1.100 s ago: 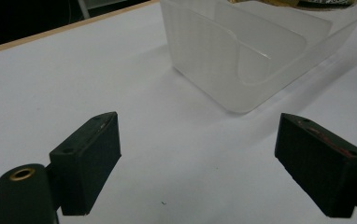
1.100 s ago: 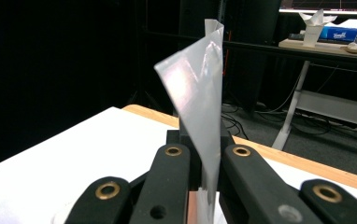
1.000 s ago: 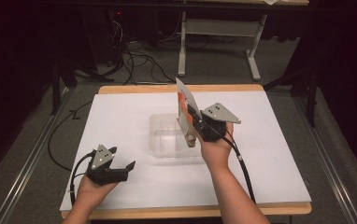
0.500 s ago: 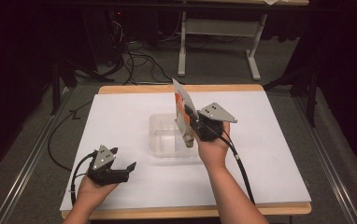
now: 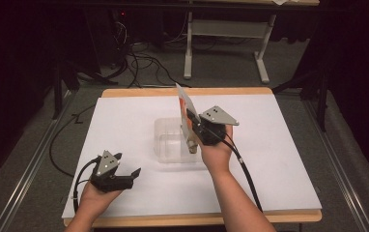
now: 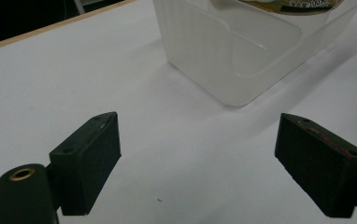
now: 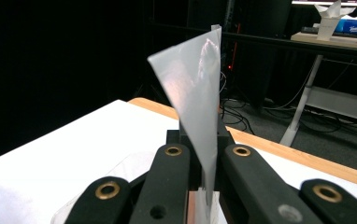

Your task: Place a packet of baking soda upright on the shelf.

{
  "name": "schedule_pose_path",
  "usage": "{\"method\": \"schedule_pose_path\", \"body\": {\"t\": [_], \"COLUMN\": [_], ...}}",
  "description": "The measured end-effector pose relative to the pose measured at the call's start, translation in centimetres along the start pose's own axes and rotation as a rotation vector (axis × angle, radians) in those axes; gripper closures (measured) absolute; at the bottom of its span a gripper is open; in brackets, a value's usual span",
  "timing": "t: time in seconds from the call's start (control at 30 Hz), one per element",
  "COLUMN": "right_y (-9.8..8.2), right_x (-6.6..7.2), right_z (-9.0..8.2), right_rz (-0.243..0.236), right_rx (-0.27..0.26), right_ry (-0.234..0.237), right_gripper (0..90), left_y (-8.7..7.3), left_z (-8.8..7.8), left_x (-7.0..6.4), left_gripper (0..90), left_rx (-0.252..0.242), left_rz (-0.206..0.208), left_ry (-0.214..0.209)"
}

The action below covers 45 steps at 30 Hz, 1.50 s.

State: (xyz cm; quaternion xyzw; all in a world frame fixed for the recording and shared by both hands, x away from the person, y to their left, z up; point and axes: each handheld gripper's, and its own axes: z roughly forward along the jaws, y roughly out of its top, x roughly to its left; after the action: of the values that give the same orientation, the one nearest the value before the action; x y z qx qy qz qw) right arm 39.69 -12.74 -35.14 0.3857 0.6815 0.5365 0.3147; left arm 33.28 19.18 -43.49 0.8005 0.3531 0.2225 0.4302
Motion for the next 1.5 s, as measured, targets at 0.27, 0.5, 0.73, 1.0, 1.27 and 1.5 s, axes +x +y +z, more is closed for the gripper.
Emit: {"method": "schedule_pose_path", "body": {"t": [0.27,0.5,0.73,1.0,1.27,1.5], "right_y": [-0.4,-0.8,-1.2,-1.6,-2.1,-2.6], "right_x": [-0.1,-0.2,0.0,-0.2,-0.3,-0.2], "right_z": [0.4,1.0,1.2,1.1,1.1,1.1], "right_rz": [0.002,0.003,-0.006,0.007,0.026,0.03], "right_rx": [0.013,0.027,0.034,0.03,0.034,0.043], "right_ry": [-0.003,0.0,0.0,-0.001,0.008,0.012], "right_gripper": [90.0,90.0,90.0,90.0,90.0,90.0], "left_y": [0.0,0.0,0.0,0.0,0.0,0.0], "left_z": [0.0,0.0,0.0,0.1,0.0,0.0], "left_x": [0.0,0.0,0.1,0.0,-0.1,0.0], "left_gripper": [14.8,14.8,14.8,14.8,14.8,14.7], "left_rx": [0.003,0.001,0.002,0.004,0.002,0.001], "left_rz": [0.0,-0.003,-0.004,-0.003,-0.004,-0.005], "left_ry": [-0.003,-0.003,-0.004,-0.005,-0.007,-0.008]}}
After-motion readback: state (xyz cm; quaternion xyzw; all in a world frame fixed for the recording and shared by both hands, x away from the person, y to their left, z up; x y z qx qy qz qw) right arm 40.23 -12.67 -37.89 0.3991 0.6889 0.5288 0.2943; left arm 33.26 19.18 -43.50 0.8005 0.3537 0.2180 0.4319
